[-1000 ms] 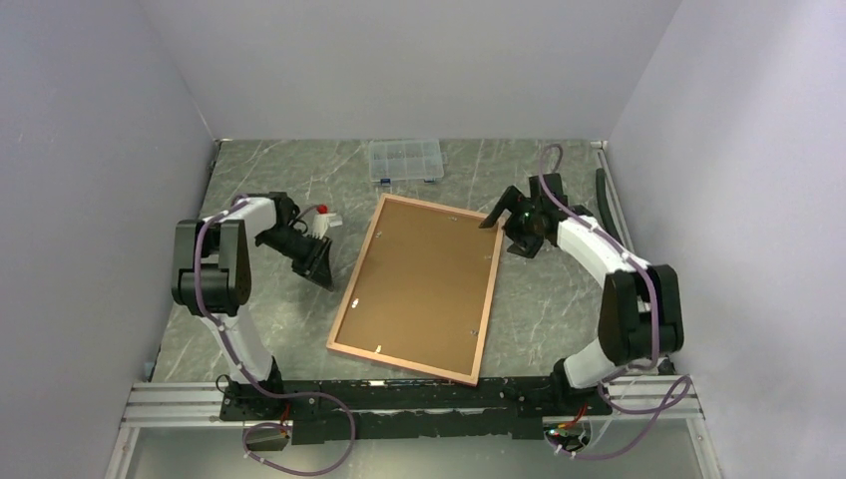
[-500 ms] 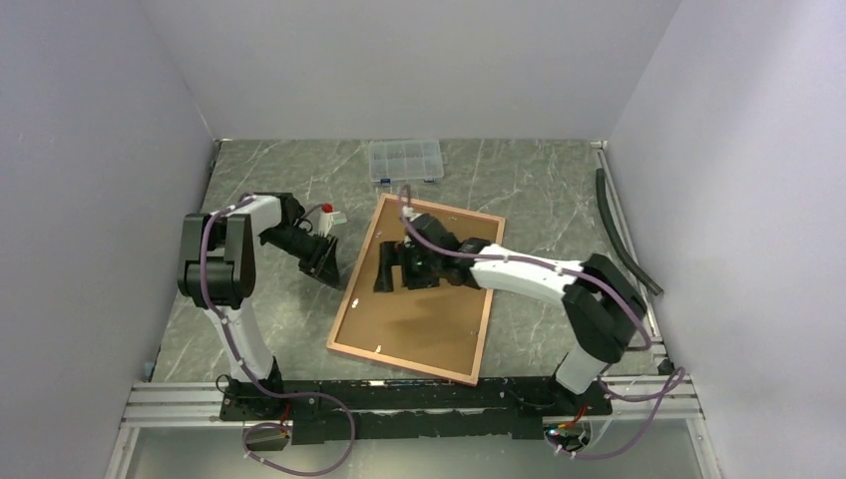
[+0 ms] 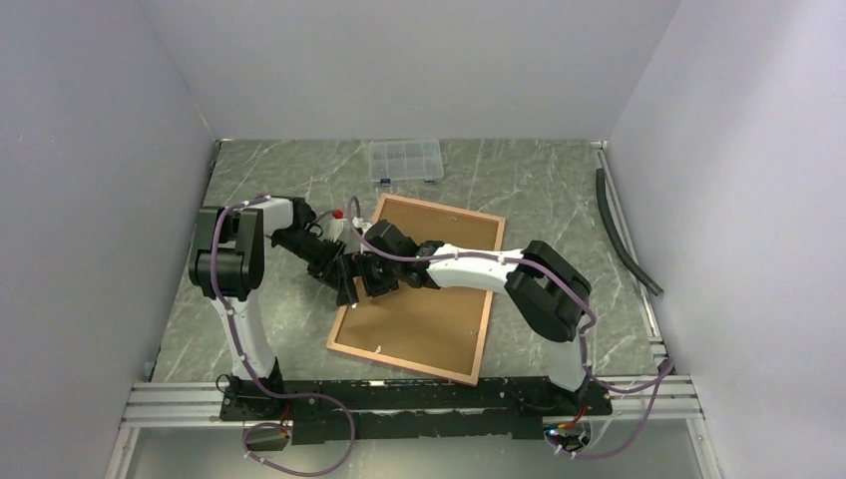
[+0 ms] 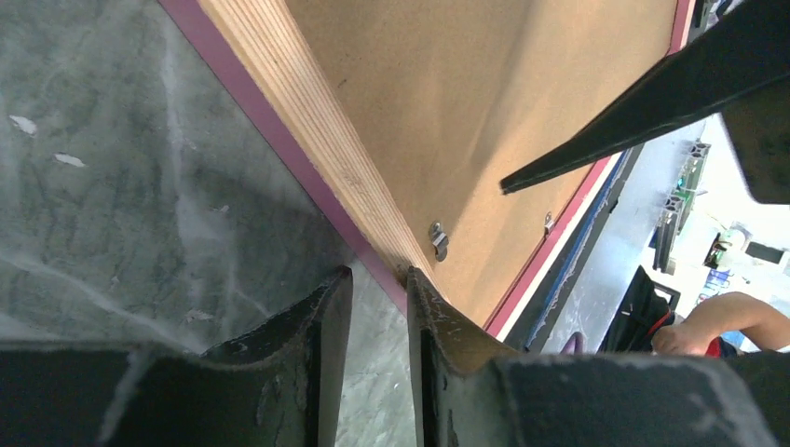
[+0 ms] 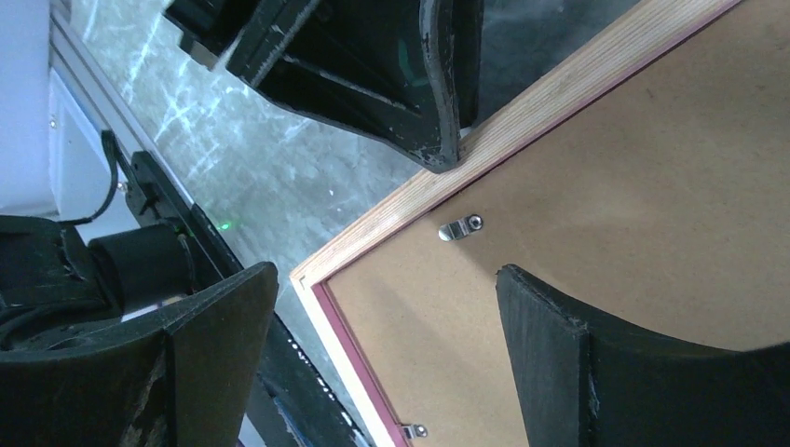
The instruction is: Put the photo into the frame
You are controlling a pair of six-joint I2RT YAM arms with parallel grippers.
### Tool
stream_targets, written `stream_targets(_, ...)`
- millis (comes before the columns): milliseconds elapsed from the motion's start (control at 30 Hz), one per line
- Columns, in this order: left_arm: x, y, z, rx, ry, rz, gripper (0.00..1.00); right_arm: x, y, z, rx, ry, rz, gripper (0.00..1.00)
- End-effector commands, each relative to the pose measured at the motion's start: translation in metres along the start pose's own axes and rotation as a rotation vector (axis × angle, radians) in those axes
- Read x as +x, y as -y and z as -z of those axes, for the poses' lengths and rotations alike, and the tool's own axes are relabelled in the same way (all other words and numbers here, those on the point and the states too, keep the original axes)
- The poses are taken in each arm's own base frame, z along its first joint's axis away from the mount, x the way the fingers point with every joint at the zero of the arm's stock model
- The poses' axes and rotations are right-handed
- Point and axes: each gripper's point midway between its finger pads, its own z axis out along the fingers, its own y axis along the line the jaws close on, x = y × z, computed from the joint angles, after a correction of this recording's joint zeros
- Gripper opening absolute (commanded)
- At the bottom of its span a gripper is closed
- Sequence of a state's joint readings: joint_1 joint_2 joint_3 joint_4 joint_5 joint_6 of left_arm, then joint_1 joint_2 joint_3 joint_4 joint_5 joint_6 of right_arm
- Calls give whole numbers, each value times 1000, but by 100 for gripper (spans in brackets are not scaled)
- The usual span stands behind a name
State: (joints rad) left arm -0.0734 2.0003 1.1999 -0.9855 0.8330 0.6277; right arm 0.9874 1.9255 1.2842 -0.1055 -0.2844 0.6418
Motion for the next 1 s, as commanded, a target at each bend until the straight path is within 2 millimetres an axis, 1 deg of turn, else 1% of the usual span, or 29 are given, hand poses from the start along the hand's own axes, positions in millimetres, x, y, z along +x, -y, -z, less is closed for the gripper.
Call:
stream_targets(0,0,-9,-3,-27,-13,-33,31,-9,-27,-7,-95,36,111,91)
stream_targets(100,1,-12,-3,-31,-22,-28,27,1,-26,-14,-87,29,138,91)
stream_targets(167,1,-11,-3,-32,-23,-28,25,4,-27,-20,-89,39,151,91)
stream_targets(267,1,-13,-1,-59,-24,-36,24,11,-24,-27,-83,31,142,90)
stream_targets(467,5,-20,0,-95,-46,-31,23,18,-17,-38,-73,27,100,89)
stream_targets(600,5,-20,1,-108,-49,-33,23,21,-14,-33,-66,40,77,89)
stream_targets(700,6,-20,3,-121,-50,-40,22,20,-19,-24,-92,54,81,89)
stream_targets(733,7,-20,3,-123,-50,-40,22,19,-23,-21,-107,63,86,88)
stream_targets(867,7,-20,4,-131,-49,-42,21,21,-32,-12,-154,57,104,89)
stream_targets(967,6,-19,5,-132,-44,-43,20,25,-31,-7,-157,58,108,89)
